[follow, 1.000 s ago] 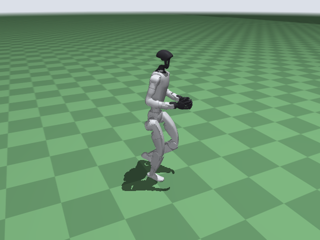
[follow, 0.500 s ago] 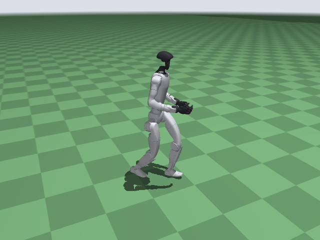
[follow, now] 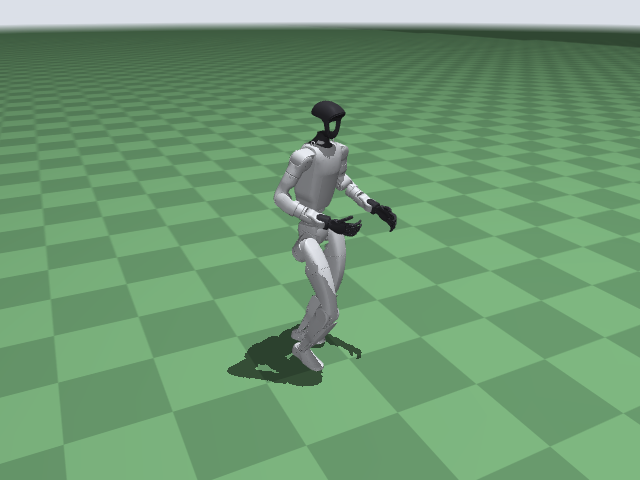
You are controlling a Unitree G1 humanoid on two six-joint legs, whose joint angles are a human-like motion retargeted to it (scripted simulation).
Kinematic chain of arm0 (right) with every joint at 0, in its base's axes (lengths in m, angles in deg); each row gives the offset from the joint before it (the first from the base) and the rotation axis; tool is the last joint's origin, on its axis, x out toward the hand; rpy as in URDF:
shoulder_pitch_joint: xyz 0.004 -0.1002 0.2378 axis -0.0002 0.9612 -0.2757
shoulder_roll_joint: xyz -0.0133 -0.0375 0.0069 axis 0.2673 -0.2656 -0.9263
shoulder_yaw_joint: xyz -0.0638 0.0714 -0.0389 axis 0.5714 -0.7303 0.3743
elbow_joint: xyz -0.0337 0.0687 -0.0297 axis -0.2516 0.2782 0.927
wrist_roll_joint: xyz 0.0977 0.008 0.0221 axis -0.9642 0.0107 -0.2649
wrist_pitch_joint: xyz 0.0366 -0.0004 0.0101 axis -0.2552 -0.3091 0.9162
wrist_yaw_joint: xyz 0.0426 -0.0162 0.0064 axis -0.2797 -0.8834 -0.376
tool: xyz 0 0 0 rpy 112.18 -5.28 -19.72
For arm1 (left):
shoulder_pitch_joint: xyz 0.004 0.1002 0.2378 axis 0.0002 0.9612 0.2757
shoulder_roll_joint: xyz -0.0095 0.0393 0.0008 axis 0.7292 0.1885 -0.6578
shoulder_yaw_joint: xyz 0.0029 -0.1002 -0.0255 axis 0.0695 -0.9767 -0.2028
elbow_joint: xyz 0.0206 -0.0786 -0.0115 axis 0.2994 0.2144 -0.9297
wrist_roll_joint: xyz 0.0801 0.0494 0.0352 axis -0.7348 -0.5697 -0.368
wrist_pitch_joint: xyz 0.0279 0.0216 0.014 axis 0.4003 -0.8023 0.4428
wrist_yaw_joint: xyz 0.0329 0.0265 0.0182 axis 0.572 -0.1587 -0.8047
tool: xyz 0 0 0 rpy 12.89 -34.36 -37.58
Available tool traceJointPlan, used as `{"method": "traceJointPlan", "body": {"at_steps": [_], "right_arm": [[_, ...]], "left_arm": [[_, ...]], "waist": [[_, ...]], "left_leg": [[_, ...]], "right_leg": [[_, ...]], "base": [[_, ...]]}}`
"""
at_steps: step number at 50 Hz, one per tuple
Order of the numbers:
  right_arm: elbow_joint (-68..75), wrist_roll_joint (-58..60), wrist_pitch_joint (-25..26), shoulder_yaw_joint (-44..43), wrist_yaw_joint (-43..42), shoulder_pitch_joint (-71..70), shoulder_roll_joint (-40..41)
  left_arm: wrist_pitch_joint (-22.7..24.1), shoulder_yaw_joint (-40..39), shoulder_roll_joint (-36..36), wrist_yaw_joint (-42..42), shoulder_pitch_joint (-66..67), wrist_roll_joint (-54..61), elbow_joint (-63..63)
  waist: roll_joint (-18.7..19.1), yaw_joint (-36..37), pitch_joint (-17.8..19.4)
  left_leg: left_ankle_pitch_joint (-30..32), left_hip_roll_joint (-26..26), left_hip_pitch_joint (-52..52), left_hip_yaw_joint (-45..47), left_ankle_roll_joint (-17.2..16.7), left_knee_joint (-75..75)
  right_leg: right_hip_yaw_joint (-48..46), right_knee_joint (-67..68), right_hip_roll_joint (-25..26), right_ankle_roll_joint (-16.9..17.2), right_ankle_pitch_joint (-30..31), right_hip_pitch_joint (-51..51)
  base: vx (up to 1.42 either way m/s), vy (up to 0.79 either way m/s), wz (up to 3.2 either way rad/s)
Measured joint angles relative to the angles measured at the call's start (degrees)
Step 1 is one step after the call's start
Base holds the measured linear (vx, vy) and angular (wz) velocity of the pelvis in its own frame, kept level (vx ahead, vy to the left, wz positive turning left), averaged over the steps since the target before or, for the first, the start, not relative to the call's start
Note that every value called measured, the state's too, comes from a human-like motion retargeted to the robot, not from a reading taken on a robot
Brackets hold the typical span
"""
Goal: Walk
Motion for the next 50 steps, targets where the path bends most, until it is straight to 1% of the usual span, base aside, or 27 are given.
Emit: {"method": "traceJointPlan", "body": {"at_steps": [6, 8, 10, 12, 15, 20, 22, 25, 27, 30, 35, 37, 40, 43, 47, 50], "right_arm": [[0.1, 1.9, 1.2, -0.5, 0.5, 0.8, -1.6], [0.7, 2.8, 1.5, -0.6, 0.7, 1.1, -2.1], [1.6, 3.9, 1.8, -0.9, 0.7, 1.4, -2.5], [2.8, 5.0, 2.1, -1.3, 0.6, 1.5, -2.8], [4.8, 6.9, 2.4, -1.8, 0.1, 1.8, -3.2], [7.8, 9.9, 2.0, -3.0, -1.4, 1.6, -3.6], [9.1, 11.1, 1.6, -3.6, -2.1, 0.8, -3.5], [11.0, 13.3, 1.3, -4.5, -3.6, -0.5, -3.2], [12.3, 15.1, 1.1, -4.8, -4.5, -1.2, -3.0], [15.4, 18.0, 1.0, -5.5, -6.0, -3.7, -2.1], [20.4, 22.0, 1.2, -6.2, -7.0, -6.7, -1.2], [22.6, 23.6, 1.3, -6.2, -7.1, -7.7, -1.1], [26.4, 26.3, 1.4, -5.9, -6.8, -9.2, -1.1], [30.6, 29.2, 1.8, -5.4, -5.8, -10.7, -1.3], [35.6, 32.5, 2.9, -4.2, -4.6, -11.2, -1.4], [40.4, 34.7, 3.5, -3.3, -3.6, -11.6, -0.8]], "left_arm": [[0.7, 1.1, 0.7, -0.4, -4.2, -1.1, 5.0], [0.6, 1.6, 0.7, -0.3, -4.5, -1.4, 6.4], [0.3, 2.2, 0.4, -0.1, -4.3, -1.5, 8.2], [0.1, 2.6, -0.3, 0.4, -3.7, -1.3, 10.2], [-0.3, 3.1, -1.8, 1.1, -1.7, -1.1, 13.5], [-0.7, 3.6, -3.7, 2.2, 3.4, -1.8, 18.8], [-0.8, 3.6, -4.1, 3.2, 4.9, -2.6, 20.4], [-1.2, 3.8, -4.2, 4.7, 6.8, -3.9, 21.9], [-1.4, 3.8, -4.3, 5.4, 8.4, -4.8, 22.5], [-1.6, 3.5, -4.0, 6.8, 9.7, -6.2, 23.2], [-1.4, 3.4, -4.1, 7.7, 13.0, -8.0, 23.2], [-1.4, 3.5, -4.3, 7.9, 14.1, -8.8, 23.5], [-1.5, 3.9, -4.8, 8.0, 15.4, -9.8, 24.4], [-1.7, 4.4, -5.2, 8.3, 16.3, -10.3, 25.9], [-2.1, 4.5, -5.9, 8.3, 17.7, -10.3, 28.1], [-2.4, 3.9, -6.3, 8.1, 17.8, -9.8, 30.3]], "waist": [[2.1, -1.6, -1.4], [2.1, -1.9, -2.0], [2.1, -2.3, -3.0], [2.5, -2.7, -3.9], [3.5, -2.6, -4.8], [6.9, -1.5, -5.1], [9.4, -0.3, -4.7], [10.5, 2.0, -4.2], [10.6, 3.8, -3.9], [9.9, 6.6, -2.7], [9.0, 10.5, -1.1], [8.7, 11.7, -0.6], [8.3, 12.9, -0.4], [7.7, 13.6, -0.9], [7.5, 14.5, -2.1], [6.4, 15.4, -3.1]], "left_leg": [[-1.4, 2.9, 6.7, 0.2, -1.6, -4.7], [-2.5, 3.2, 7.9, 0.6, -2.1, -4.0], [-3.5, 3.6, 8.8, 1.3, -2.5, -3.0], [-4.0, 4.5, 9.7, 2.5, -3.3, -1.8], [-3.3, 6.4, 10.2, 1.7, -4.8, 3.6], [6.3, 13.5, 5.8, 1.9, -9.9, 23.7], [10.1, 18.4, 1.9, 1.9, -11.3, 34.0], [12.2, 22.4, -4.1, 2.3, -10.8, 44.6], [9.9, 24.0, -7.9, 2.8, -9.5, 48.6], [6.4, 24.4, -13.9, 3.3, -7.7, 49.8], [2.4, 23.5, -22.0, 4.5, -6.3, 41.2], [2.7, 22.5, -24.3, 4.9, -6.6, 34.9], [4.7, 20.3, -26.8, 4.9, -7.7, 23.5], [6.7, 17.3, -27.8, 3.9, -8.7, 10.7], [7.8, 15.8, -30.6, 2.2, -9.0, 7.3], [10.6, 14.8, -31.3, 2.2, -8.2, 11.0]], "right_leg": [[-3.4, -25.0, 5.9, 5.2, 5.3, -1.7], [-3.9, -28.5, 6.6, 6.4, 6.2, -2.4], [-4.5, -29.4, 7.0, 6.6, 7.1, -2.7], [-5.2, -28.6, 7.3, 5.9, 8.2, -2.1], [-5.6, -25.8, 8.9, 3.9, 8.6, -0.5], [-6.6, -23.7, 14.6, -0.4, 5.4, 4.2], [-7.7, -26.3, 18.6, -2.2, 4.7, 7.6], [-7.4, -27.9, 21.5, -3.7, 2.7, 11.4], [-6.7, -27.5, 22.4, -4.1, 0.7, 13.5], [-5.1, -30.0, 23.2, -4.2, -1.0, 18.2], [-2.2, -32.6, 23.3, -3.8, -4.4, 25.6], [-1.1, -33.9, 23.0, -3.5, -5.5, 28.6], [0.2, -36.3, 22.3, -2.9, -6.5, 33.3], [1.3, -38.3, 21.6, -2.2, -7.1, 37.2], [2.9, -34.6, 20.7, -2.0, -9.8, 39.0], [3.5, -30.0, 18.6, -1.7, -11.1, 39.7]], "base": [[0.44, -0.09, -0.17], [0.45, -0.13, -0.11], [0.49, -0.13, -0.02], [0.53, -0.13, 0.03], [0.54, -0.14, -0.14], [0.51, -0.13, -0.22], [0.48, -0.1, -0.29], [0.49, -0.09, -0.31], [0.5, -0.07, -0.34], [0.52, -0.06, -0.31], [0.54, -0.02, -0.32], [0.56, 0.02, -0.31], [0.56, 0.04, -0.29], [0.55, 0.06, -0.29], [0.56, 0.06, -0.42], [0.59, 0.07, -0.53]]}}
